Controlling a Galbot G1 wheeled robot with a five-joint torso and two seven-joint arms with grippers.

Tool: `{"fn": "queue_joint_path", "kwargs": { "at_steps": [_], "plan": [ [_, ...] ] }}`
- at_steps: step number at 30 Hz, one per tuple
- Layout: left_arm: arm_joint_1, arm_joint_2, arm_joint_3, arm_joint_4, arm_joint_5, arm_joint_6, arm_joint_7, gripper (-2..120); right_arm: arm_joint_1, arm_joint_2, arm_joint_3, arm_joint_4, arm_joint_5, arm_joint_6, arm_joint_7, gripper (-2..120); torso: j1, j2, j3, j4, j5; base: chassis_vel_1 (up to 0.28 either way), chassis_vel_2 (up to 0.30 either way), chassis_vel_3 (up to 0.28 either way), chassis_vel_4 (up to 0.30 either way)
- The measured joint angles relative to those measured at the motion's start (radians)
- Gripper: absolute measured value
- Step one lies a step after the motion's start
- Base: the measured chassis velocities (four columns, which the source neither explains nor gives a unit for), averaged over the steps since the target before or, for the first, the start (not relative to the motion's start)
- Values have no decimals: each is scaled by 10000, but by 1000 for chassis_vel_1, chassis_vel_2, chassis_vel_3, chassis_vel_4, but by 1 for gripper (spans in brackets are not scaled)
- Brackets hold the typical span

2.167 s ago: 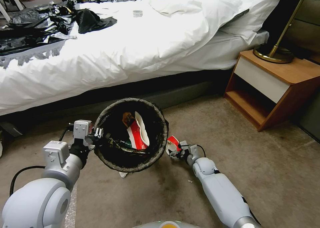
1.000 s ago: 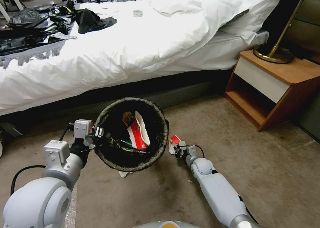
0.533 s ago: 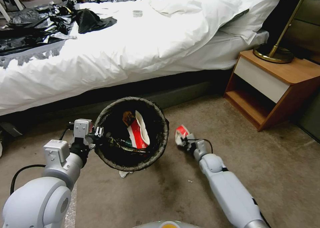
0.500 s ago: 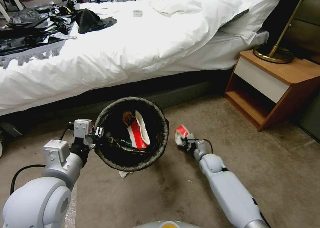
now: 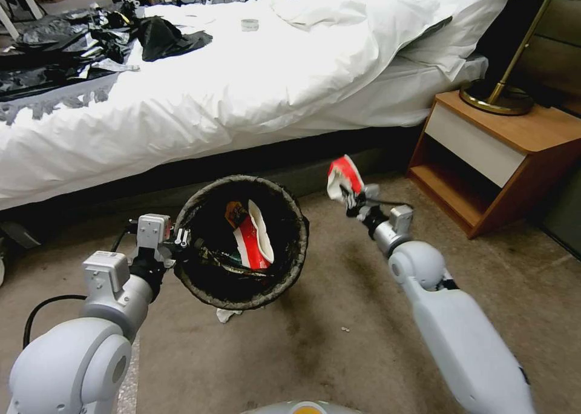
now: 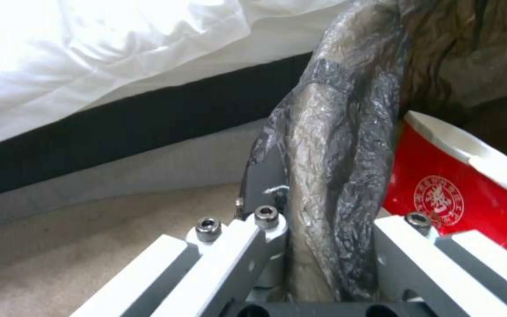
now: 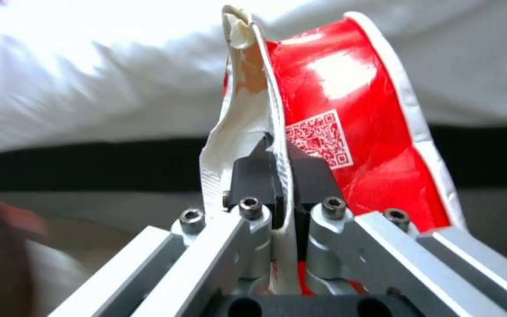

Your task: Pick up the trash bin, then pick up the garbage from the floor and place it into the trash bin.

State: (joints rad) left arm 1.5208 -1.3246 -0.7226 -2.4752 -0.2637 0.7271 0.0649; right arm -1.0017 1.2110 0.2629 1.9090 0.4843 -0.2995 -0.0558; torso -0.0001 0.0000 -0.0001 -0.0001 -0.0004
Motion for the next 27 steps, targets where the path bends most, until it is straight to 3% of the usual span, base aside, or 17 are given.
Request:
{"fn": "queue_joint_path", "kwargs": {
  "at_steps": [3,12,20,27],
  "plan": [
    [-71,10,50,83,20,15,3,1,-35,-107,-268,1551,267,-450,116,0,1,0,0,0,0,0,0,0,0],
    [-106,16,193,169,103,53,3,1,189,-95,-1520,3463,647,-1295,32,0,0,0,0,1,2,0,0,0,0],
    [-99,3,197,160,123,80,3,1,17,-285,-2694,3462,294,-1378,-202,0,0,0,0,1,4,0,0,0,0],
    [-116,-23,215,127,134,85,2,1,-390,-376,-2976,3377,-40,-1307,-387,0,0,1,0,0,4,0,0,0,0]
  ]
}}
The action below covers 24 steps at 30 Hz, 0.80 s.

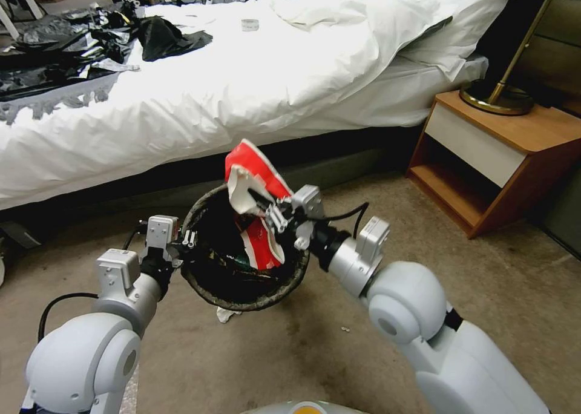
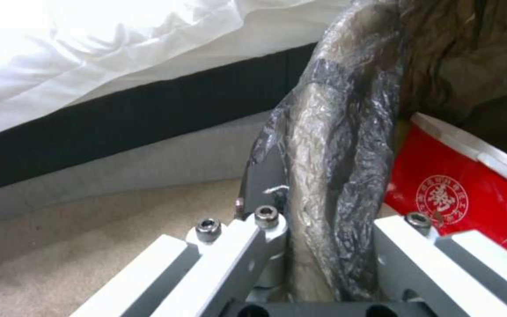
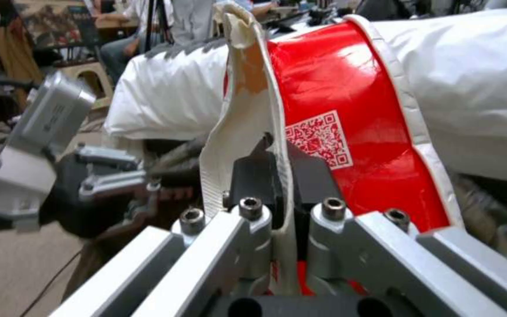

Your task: Pick up the trash bin, then pick up the garbage from the floor and place it into the trash bin.

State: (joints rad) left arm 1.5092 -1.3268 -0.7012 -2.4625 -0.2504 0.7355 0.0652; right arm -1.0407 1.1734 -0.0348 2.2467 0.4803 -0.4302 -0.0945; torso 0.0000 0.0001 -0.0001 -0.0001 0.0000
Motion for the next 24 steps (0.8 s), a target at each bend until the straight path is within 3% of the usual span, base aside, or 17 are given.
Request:
{"fn": "queue_joint_path", "kwargs": {
  "at_steps": [5,24],
  "plan": [
    [-39,23,32,9,15,1,-11,1,-398,-175,-221,38,-356,34,-168,0,0,0,1,0,0,0,0,0,0],
    [19,35,-21,-102,-2,1,-21,1,-598,-336,-256,107,-648,109,54,66,0,0,0,1,0,0,0,0,0]
  ]
}}
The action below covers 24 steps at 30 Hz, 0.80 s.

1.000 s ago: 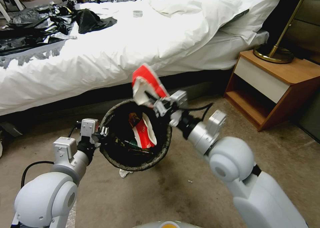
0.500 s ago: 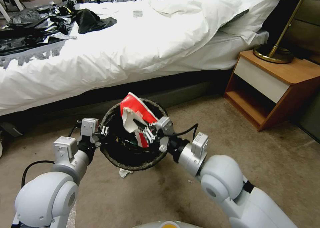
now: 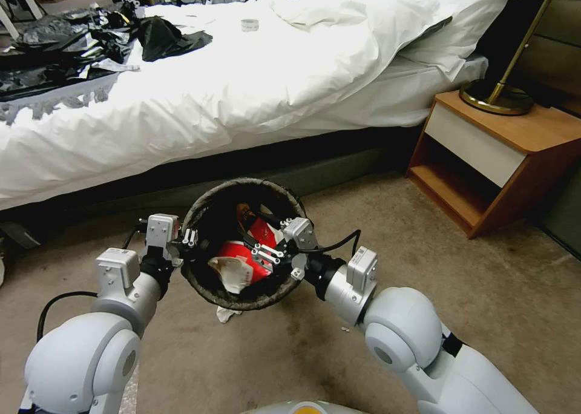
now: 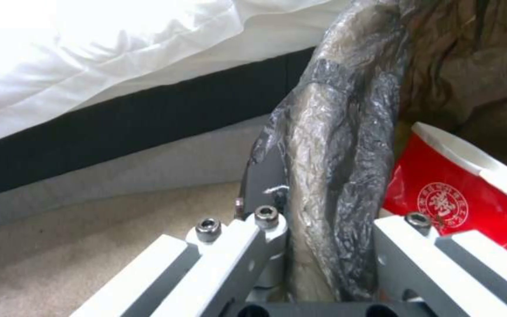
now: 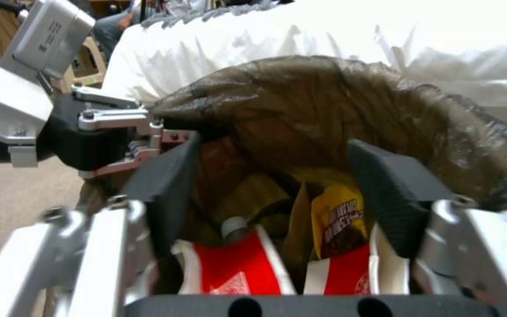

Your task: Pick up the trash bin, then pick up the garbage from the floor and place it into the trash bin.

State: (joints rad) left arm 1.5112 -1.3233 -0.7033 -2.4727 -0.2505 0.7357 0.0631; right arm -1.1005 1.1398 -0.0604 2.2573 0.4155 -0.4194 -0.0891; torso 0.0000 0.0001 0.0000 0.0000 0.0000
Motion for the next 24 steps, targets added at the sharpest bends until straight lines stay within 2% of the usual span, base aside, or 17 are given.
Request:
{"fn": "queue_joint_path", "kwargs": {
  "at_steps": [4,5,7,9,10,11,13,14,15,18,19,21,22,24],
  "plan": [
    [57,-83,-45,-26,-1,0,-3,1,-48,69,222,169,33,0,60,84,0,0,0,0,0,0,0,0,0],
    [57,-83,-45,-26,-1,0,-3,1,-48,69,222,169,33,0,60,84,0,0,0,0,0,0,0,0,0],
    [110,-88,-108,-88,-1,0,-4,1,-127,73,468,374,153,2,205,92,0,0,0,1,-1,0,0,0,0],
    [110,-88,-108,-88,-1,0,-4,1,-127,73,468,374,153,2,205,92,0,0,0,1,-1,0,0,0,0],
    [153,-83,-133,-149,-5,0,-5,1,-310,-131,881,671,371,213,497,99,0,0,0,1,0,0,0,0,0],
    [153,-83,-133,-149,-5,0,-5,1,-310,-131,881,671,371,213,497,99,0,0,0,1,0,0,0,0,0],
    [156,-90,-135,-160,-6,0,-5,1,-478,-295,1161,809,497,550,597,100,0,0,0,0,0,0,0,0,0],
    [158,-97,-140,-168,-6,0,-8,1,-667,-395,1401,858,535,1006,687,100,0,0,0,0,0,0,0,0,0],
    [158,-97,-140,-168,-6,0,-8,1,-667,-395,1401,858,535,1006,687,100,0,0,0,0,0,0,0,0,0],
    [162,-101,-184,-173,-16,-1,-11,1,-1433,-313,2534,1013,561,2065,992,100,0,0,0,-3,2,0,0,0,0],
    [162,-101,-184,-173,-16,-1,-11,1,-1433,-313,2534,1013,561,2065,992,100,0,0,0,-3,2,0,0,0,0],
    [114,-106,-186,-158,-31,-3,-12,1,-1905,-71,3817,1128,565,2415,1333,100,0,0,0,0,1,0,0,0,0],
    [114,-106,-186,-158,-31,-3,-12,1,-1905,-71,3817,1128,565,2415,1333,100,0,0,0,0,1,0,0,0,0],
    [58,-116,-148,-89,-31,-9,-12,1,-2222,154,4871,1139,565,2547,1440,100,0,0,0,0,1,0,0,0,0]
  ]
}}
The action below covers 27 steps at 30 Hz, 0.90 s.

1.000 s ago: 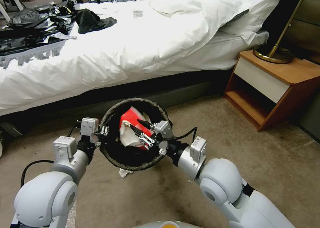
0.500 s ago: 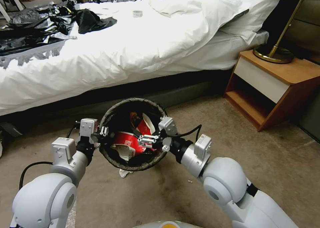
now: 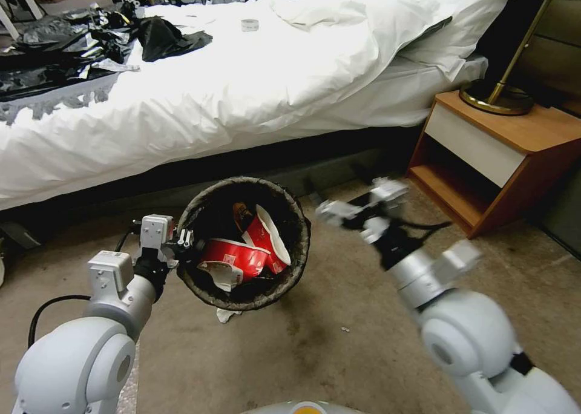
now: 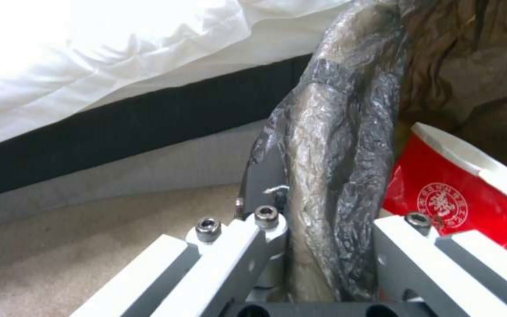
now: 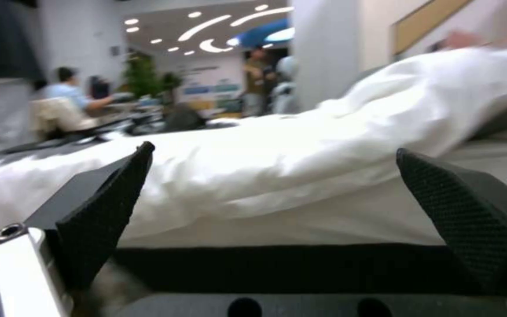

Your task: Pick up the trash bin, then pick up the garbage from the floor and place it into the trash bin.

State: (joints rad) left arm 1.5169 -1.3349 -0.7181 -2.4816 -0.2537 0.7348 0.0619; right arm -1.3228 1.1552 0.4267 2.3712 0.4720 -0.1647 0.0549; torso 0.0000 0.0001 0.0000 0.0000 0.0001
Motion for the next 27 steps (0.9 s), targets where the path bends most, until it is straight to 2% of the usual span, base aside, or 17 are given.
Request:
{"fn": "queue_joint_path", "kwargs": {
  "at_steps": [1,2,4,12,20,27],
  "plan": [
    [-18,0,7,30,0,-3,0,1,-168,95,415,-17,0,67,10,100,0,0,0,0,0,0,0,0,0],
    [-18,0,7,30,0,-3,0,1,-168,95,415,-17,0,67,10,100,0,0,0,0,0,0,0,0,0],
    [-48,11,-17,93,-2,-7,1,1,-647,353,1295,-235,-46,264,0,100,1,0,1,-1,0,0,0,0,0],
    [-111,44,-80,188,-66,-7,-3,1,-1454,924,2685,-1202,-580,862,-5,100,1,0,0,0,0,0,0,0,0],
    [-67,15,-71,140,-68,-7,-11,1,-1563,1071,2884,-1633,-803,1038,2,100,1,0,0,1,0,0,0,0,0],
    [-8,-18,-89,62,-63,-4,-16,1,-1529,1155,2666,-1697,-857,1049,3,100,1,-1,0,1,-1,0,0,0,0]
  ]
}}
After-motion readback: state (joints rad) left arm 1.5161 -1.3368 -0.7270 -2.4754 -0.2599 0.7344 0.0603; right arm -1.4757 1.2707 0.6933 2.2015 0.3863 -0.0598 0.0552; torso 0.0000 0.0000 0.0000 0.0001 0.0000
